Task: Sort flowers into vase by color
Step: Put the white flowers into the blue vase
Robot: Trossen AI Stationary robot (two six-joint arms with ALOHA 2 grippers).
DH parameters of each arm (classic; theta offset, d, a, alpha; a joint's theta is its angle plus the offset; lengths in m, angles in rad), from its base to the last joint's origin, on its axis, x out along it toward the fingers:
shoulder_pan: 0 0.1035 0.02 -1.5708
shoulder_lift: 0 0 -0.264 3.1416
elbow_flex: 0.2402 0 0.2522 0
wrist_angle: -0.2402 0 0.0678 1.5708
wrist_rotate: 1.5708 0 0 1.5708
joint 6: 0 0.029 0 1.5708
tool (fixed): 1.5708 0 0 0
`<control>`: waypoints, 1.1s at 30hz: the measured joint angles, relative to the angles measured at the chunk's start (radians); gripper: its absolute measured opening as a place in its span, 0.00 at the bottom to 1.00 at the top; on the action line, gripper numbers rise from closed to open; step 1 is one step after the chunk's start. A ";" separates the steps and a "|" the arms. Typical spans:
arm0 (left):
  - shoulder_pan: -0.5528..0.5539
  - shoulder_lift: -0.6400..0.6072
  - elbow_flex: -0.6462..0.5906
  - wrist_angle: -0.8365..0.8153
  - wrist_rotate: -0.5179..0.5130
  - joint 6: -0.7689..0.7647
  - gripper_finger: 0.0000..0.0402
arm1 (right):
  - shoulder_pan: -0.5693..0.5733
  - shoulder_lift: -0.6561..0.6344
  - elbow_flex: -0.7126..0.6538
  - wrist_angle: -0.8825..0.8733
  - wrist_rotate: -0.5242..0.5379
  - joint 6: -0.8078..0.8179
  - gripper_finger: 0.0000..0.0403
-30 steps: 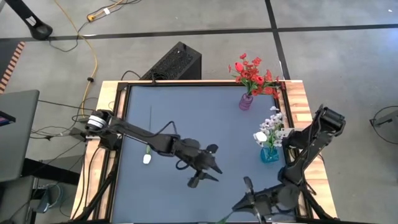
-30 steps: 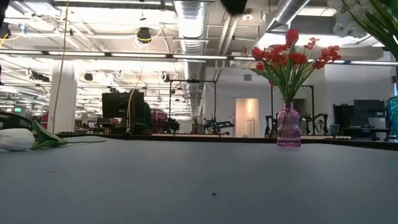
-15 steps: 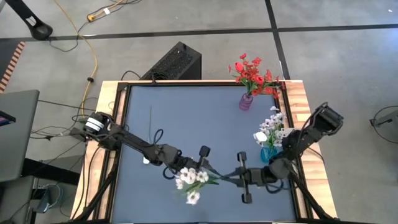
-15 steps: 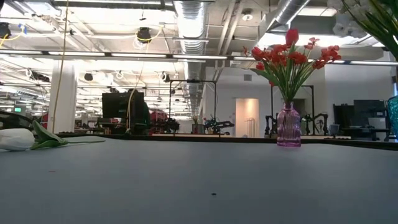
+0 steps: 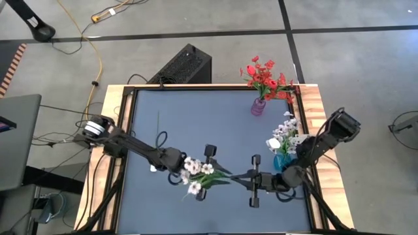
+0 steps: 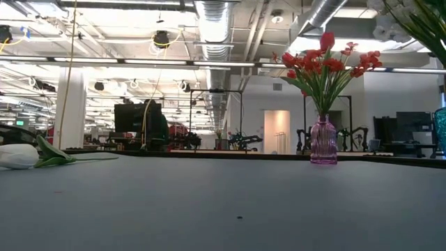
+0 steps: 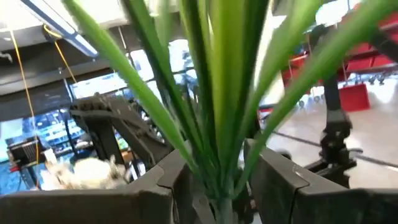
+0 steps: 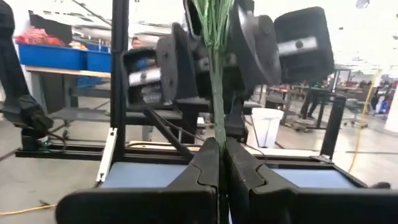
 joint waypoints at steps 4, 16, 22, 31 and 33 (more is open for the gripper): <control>0.000 -0.046 0.001 -0.060 0.000 -0.034 0.31 | 0.005 0.000 0.000 0.014 0.009 -0.013 0.08; 0.003 -0.042 0.000 -0.132 -0.054 -0.152 0.02 | -0.019 0.000 0.001 -0.040 -0.030 0.067 0.37; 0.013 -0.042 0.000 -0.216 -0.055 -0.240 0.00 | 0.050 -0.001 0.001 -0.067 0.061 0.067 0.59; 0.016 0.070 0.035 -0.271 -0.070 -0.340 0.00 | 0.250 -0.094 0.003 -0.223 0.255 0.168 0.66; 0.013 0.126 0.075 -0.273 -0.058 -0.345 0.00 | 0.298 -0.134 0.003 -0.301 0.271 0.245 0.66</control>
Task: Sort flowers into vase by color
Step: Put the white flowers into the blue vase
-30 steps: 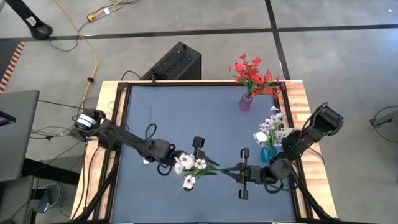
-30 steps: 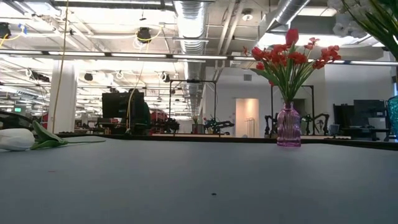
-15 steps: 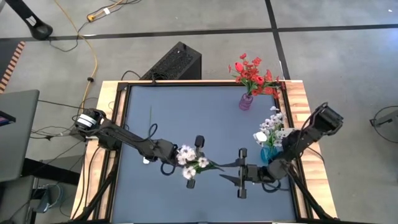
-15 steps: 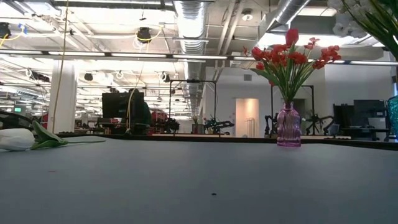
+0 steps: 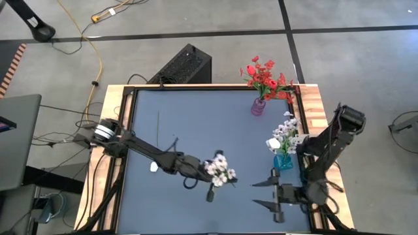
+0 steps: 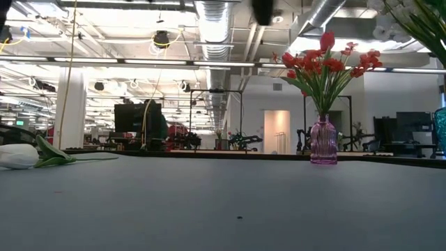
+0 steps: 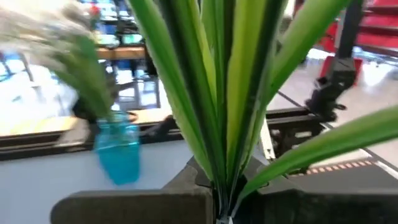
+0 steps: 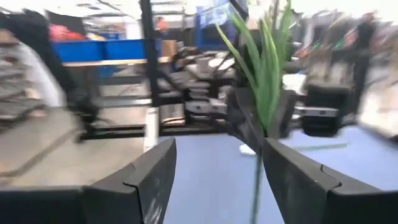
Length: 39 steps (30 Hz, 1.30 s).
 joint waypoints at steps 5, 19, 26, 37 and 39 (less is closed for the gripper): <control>-0.001 0.155 0.190 -0.046 0.120 0.031 0.00 | 0.087 -0.094 0.000 -0.247 0.010 0.279 0.66; -0.020 0.322 0.578 -0.321 0.195 0.182 0.00 | 0.046 -0.083 0.131 -0.863 -0.170 0.590 0.66; -0.009 0.325 0.580 -0.314 0.186 0.146 0.00 | -0.020 -0.067 0.141 -0.851 -0.216 0.524 0.64; -0.010 0.325 0.579 -0.328 0.117 0.153 0.02 | -0.047 -0.069 0.141 -0.847 -0.230 0.495 0.34; -0.010 0.325 0.579 -0.330 0.106 0.151 0.04 | -0.047 -0.069 0.141 -0.847 -0.230 0.495 0.26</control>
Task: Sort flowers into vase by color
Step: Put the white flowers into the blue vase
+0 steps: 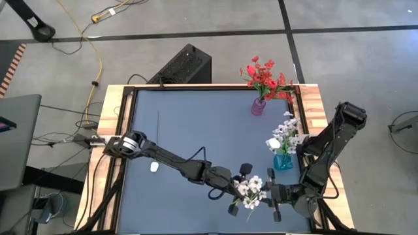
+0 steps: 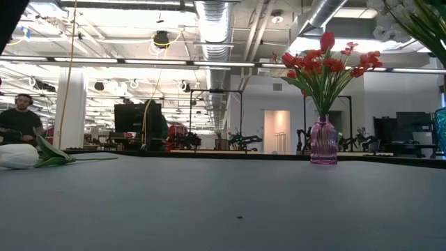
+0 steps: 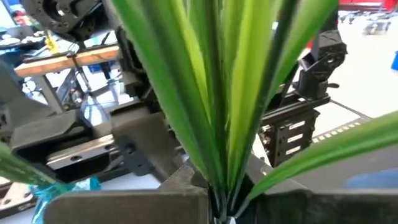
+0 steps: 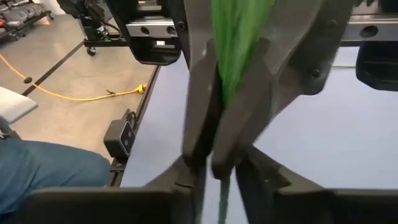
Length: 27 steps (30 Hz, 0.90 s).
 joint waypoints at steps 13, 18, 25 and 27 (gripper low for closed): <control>0.013 -0.029 -0.001 -0.134 0.002 0.026 0.28 | 0.084 -0.002 0.000 -0.046 0.091 0.037 0.08; 0.015 -0.101 -0.001 -0.337 -0.086 0.078 0.38 | 0.201 -0.031 0.000 -0.236 0.228 0.203 0.08; 0.018 -0.162 -0.001 -0.557 -0.186 0.077 0.41 | 0.348 -0.089 0.000 -0.569 0.326 0.414 0.08; 0.018 -0.163 -0.001 -0.575 -0.212 0.073 0.41 | 0.368 -0.104 0.000 -0.662 0.352 0.448 0.08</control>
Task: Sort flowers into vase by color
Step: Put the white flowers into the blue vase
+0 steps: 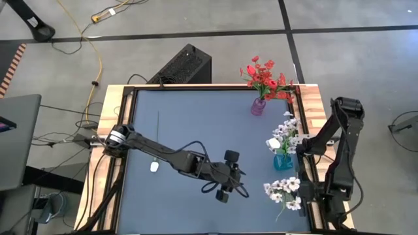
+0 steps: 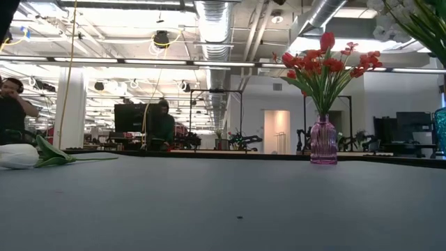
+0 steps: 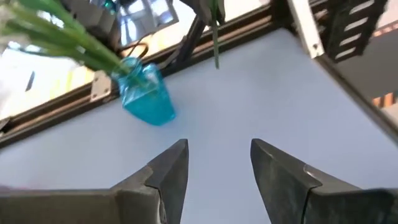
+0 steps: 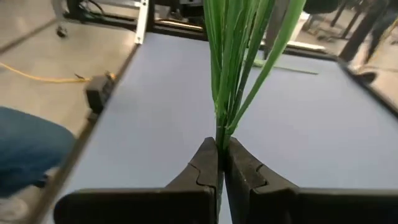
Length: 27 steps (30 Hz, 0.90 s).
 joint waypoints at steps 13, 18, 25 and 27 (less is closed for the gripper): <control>0.007 0.007 0.000 -0.021 -0.014 -0.031 0.41 | 0.102 -0.156 0.000 -0.530 -0.042 0.240 0.08; 0.016 0.007 0.000 -0.020 -0.014 -0.051 0.41 | 0.173 -0.193 0.000 -0.632 -0.043 0.267 0.08; 0.034 0.008 0.000 0.002 -0.013 -0.066 0.41 | 0.202 -0.197 0.000 -0.791 -0.041 0.314 0.08; 0.039 0.008 0.000 0.010 -0.013 -0.071 0.41 | 0.198 -0.197 -0.002 -0.827 -0.041 0.351 0.08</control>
